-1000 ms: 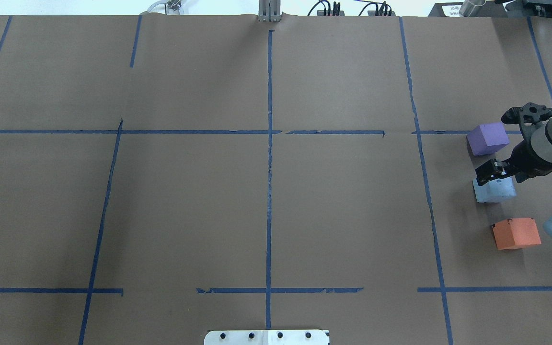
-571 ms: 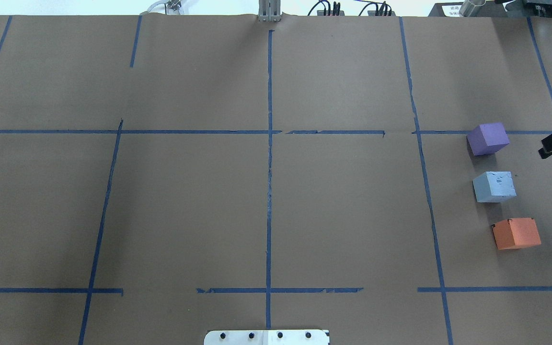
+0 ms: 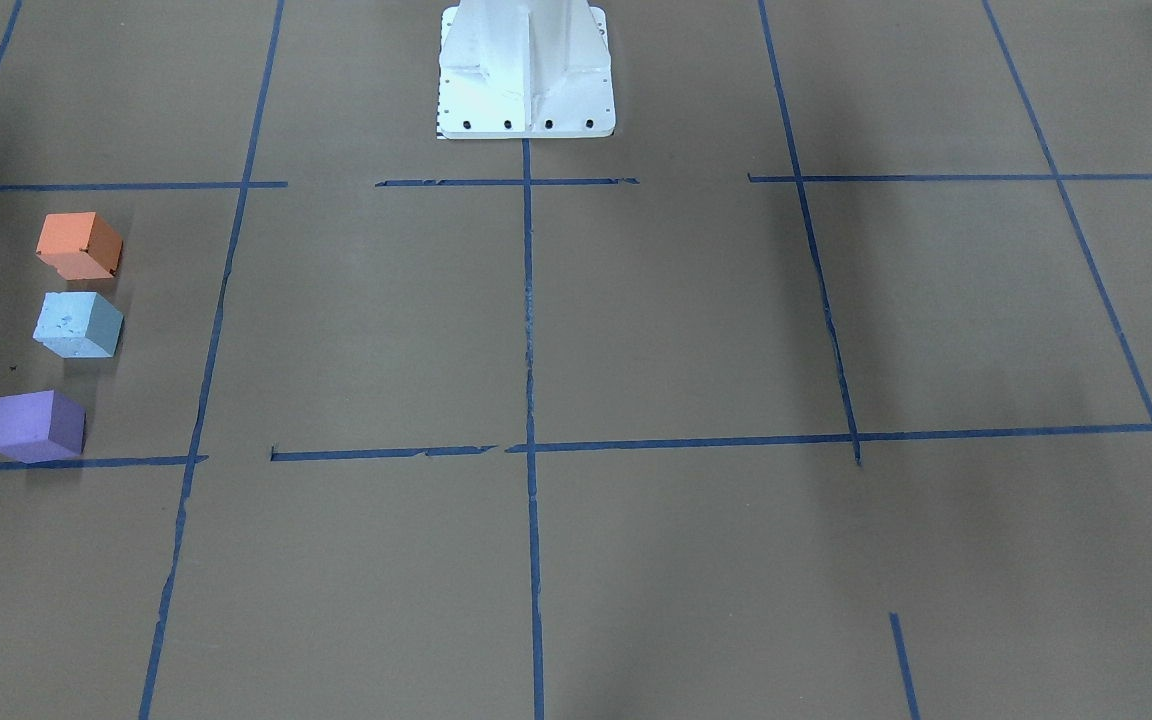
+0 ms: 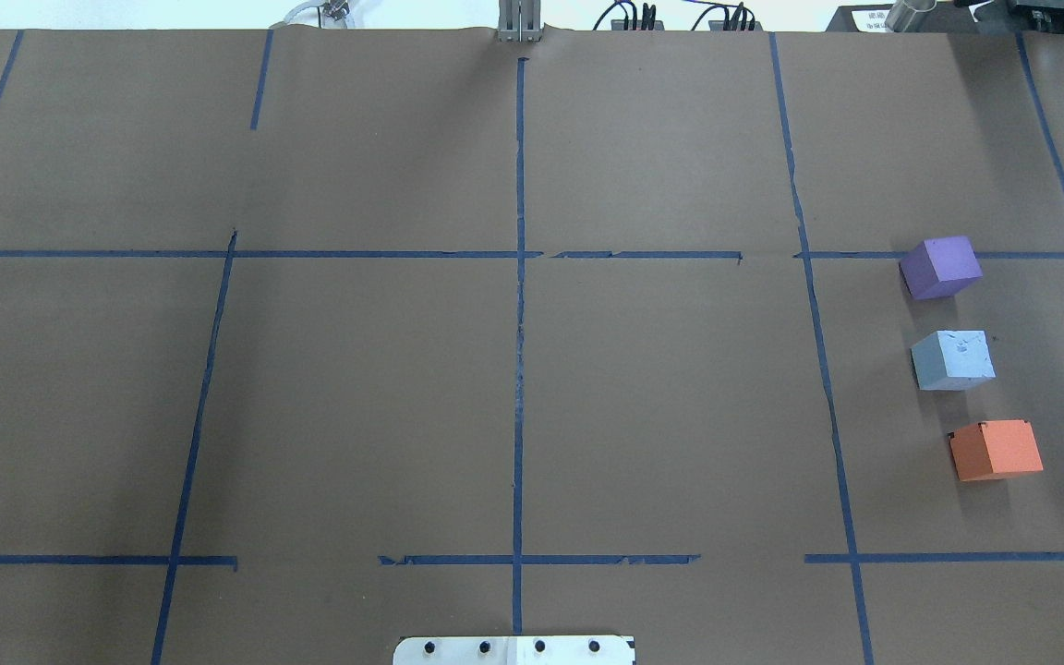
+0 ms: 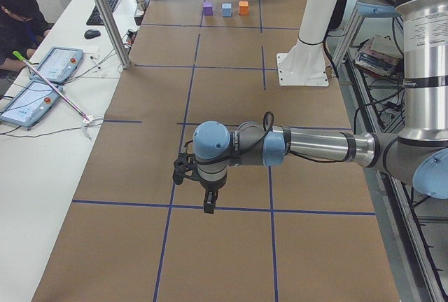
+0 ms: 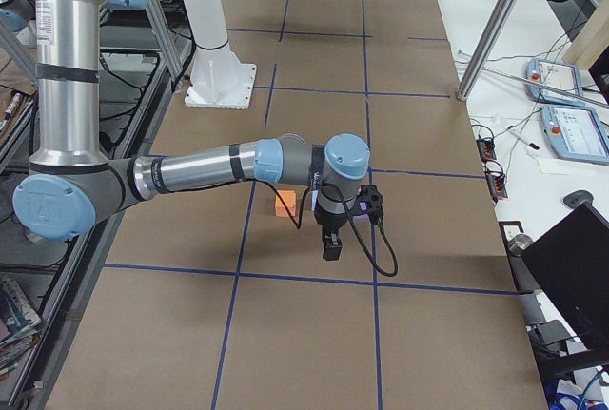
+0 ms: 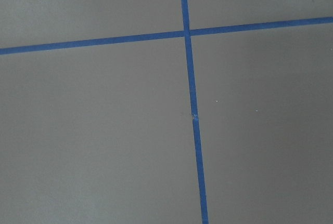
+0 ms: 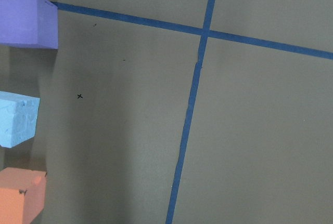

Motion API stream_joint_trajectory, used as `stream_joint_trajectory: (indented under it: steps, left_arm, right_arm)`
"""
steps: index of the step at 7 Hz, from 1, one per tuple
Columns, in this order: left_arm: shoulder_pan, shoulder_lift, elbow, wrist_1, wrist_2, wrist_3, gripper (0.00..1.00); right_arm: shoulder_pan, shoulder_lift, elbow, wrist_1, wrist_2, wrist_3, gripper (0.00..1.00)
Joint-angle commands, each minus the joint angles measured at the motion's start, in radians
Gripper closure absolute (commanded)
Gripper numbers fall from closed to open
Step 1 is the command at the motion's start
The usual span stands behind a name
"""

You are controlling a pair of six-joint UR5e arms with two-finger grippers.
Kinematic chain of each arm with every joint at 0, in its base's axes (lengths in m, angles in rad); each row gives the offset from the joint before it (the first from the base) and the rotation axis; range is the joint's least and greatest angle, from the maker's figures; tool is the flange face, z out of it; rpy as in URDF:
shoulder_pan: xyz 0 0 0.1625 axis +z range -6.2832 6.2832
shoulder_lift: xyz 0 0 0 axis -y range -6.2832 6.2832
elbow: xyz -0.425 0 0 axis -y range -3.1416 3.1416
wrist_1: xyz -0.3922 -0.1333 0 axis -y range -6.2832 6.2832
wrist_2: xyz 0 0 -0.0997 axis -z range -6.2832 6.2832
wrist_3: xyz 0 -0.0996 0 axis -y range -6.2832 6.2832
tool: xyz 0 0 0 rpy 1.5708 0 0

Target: Place blue block between orange and purple blocks

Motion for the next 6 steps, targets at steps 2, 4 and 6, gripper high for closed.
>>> stream_joint_trajectory:
  steps: [2,4,6]
  left_arm:
    - [0.0,0.007,0.009,-0.003,0.008,0.002,0.0]
    - [0.002,0.008,0.018,0.0,0.008,0.001,0.0]
    - [0.002,0.008,0.015,-0.003,0.006,0.003,0.0]
  right_arm:
    - [0.01,-0.02,-0.003,-0.004,0.047,-0.006,0.0]
    - [0.01,-0.02,-0.003,-0.002,0.046,-0.006,0.0]
    - [0.009,-0.019,-0.003,-0.002,0.046,-0.006,0.0]
